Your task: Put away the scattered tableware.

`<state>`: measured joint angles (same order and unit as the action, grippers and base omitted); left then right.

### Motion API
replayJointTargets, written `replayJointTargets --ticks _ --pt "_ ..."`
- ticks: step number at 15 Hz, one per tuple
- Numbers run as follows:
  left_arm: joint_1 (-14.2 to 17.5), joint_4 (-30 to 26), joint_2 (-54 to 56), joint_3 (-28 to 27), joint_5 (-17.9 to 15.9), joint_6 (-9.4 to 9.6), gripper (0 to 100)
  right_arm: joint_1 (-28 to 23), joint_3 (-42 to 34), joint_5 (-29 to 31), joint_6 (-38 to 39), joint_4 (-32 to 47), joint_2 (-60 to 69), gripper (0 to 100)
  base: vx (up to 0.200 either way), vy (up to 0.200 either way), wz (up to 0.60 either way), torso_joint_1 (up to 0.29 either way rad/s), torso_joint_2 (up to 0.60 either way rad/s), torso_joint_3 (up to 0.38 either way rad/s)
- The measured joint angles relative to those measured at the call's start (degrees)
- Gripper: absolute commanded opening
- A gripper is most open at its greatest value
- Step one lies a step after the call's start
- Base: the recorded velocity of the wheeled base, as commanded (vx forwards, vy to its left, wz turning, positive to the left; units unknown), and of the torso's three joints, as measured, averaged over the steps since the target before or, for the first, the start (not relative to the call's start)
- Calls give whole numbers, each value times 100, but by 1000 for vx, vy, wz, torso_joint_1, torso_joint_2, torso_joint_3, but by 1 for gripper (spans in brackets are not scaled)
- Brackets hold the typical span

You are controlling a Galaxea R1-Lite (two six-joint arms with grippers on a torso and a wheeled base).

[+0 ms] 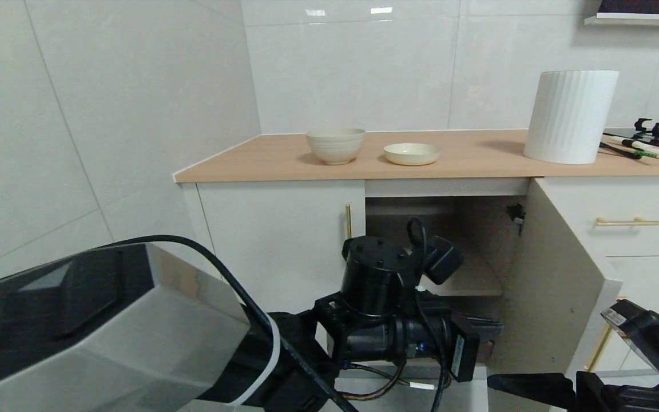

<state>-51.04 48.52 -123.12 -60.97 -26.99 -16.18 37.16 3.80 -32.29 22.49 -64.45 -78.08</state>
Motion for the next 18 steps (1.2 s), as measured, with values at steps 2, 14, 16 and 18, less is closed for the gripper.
replayJointTargets --ticks 2,14,16,18 --pt "397 138 133 234 72 -60 0 -1 13 2 0 -4 13 100 0 0 0 0 0 0" --pt "3202 -1097 2977 2319 652 118 0 -908 2857 1730 -684 152 -2690 100 0 0 0 0 0 0" --pt "3586 -2000 3619 2392 655 257 0 -1029 3743 2444 -969 917 -3138 100 0 0 0 0 0 0" --pt "3823 -2427 4055 2445 674 296 100 -1070 4614 2884 -1300 2228 -3280 100 0 0 0 0 0 0"
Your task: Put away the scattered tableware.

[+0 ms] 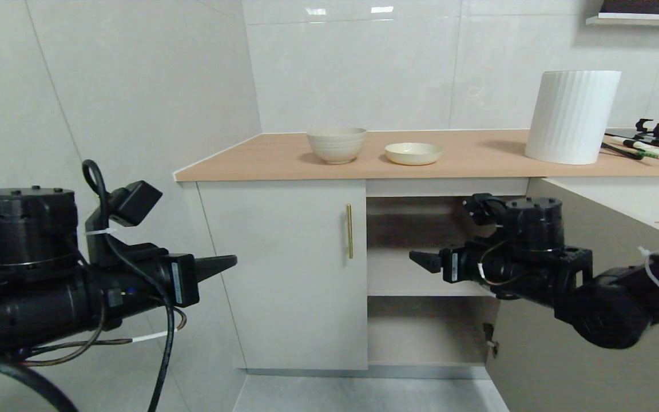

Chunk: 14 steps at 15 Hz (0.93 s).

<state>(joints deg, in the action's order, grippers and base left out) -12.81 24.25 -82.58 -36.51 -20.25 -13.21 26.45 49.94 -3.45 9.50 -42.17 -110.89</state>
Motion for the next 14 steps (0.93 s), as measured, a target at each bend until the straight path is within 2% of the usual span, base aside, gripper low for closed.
replayJointTargets --ticks 2,6,8,9,12,14 --pt "113 -30 234 41 139 -22 100 -13 700 179 -138 1128 140 100 0 0 0 0 0 0" --pt "195 121 334 -1 279 -6 100 113 989 316 -167 2556 956 100 0 0 0 0 0 0" --pt "199 257 356 -12 783 -24 100 177 997 400 -85 3254 1486 100 0 0 0 0 0 0" --pt "199 282 378 -12 875 -22 100 199 997 435 -30 3511 1736 100 0 0 0 0 0 0" --pt "201 266 405 -26 881 -17 100 328 1064 456 13 4173 2263 100 0 0 0 0 0 0" --pt "204 224 400 -87 884 -20 100 416 1119 451 73 4174 2428 100 0 0 0 0 0 0"
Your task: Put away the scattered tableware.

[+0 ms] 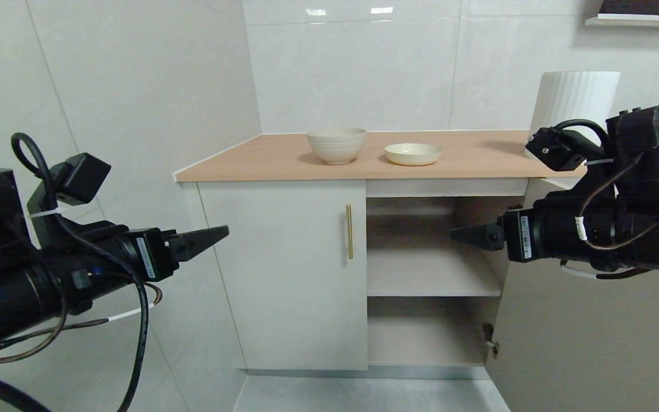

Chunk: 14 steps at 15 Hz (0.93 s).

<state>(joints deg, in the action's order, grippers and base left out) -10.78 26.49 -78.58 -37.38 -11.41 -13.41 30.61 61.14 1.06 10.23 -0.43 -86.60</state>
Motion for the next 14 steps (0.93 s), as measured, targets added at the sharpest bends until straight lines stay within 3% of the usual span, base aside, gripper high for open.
replayJointTargets --ticks 5,14 --pt "-2 -391 33 -173 -2 -7 100 48 88 -17 176 -1 206 100 200 0 0 2 1 6" --pt "55 -369 5 -226 2 -65 100 59 83 -49 400 -85 290 100 200 0 0 2 3 6"
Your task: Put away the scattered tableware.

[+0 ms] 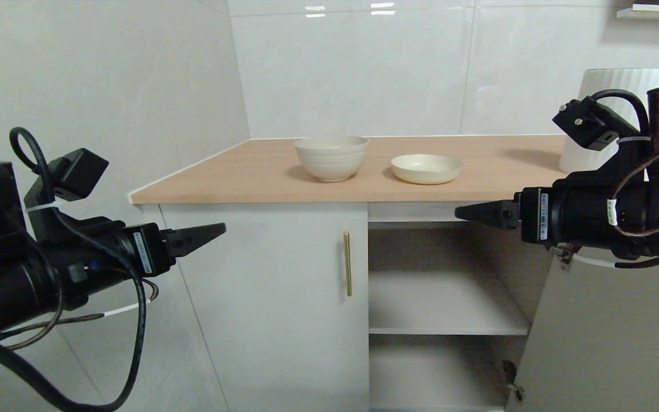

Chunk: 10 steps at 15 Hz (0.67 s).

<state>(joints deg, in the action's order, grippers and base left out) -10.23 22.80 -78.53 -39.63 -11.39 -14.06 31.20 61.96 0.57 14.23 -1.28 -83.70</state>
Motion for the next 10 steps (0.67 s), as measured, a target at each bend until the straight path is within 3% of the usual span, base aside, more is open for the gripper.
replayJointTargets --ticks 5,10 --pt "84 2 -10 -52 -21 -55 100 -20 -28 18 35 -95 -37 100 0 0 0 0 0 0" --pt "91 5 -18 -46 -32 -50 100 -44 -282 44 -6 -842 -174 100 0 0 0 0 0 0"
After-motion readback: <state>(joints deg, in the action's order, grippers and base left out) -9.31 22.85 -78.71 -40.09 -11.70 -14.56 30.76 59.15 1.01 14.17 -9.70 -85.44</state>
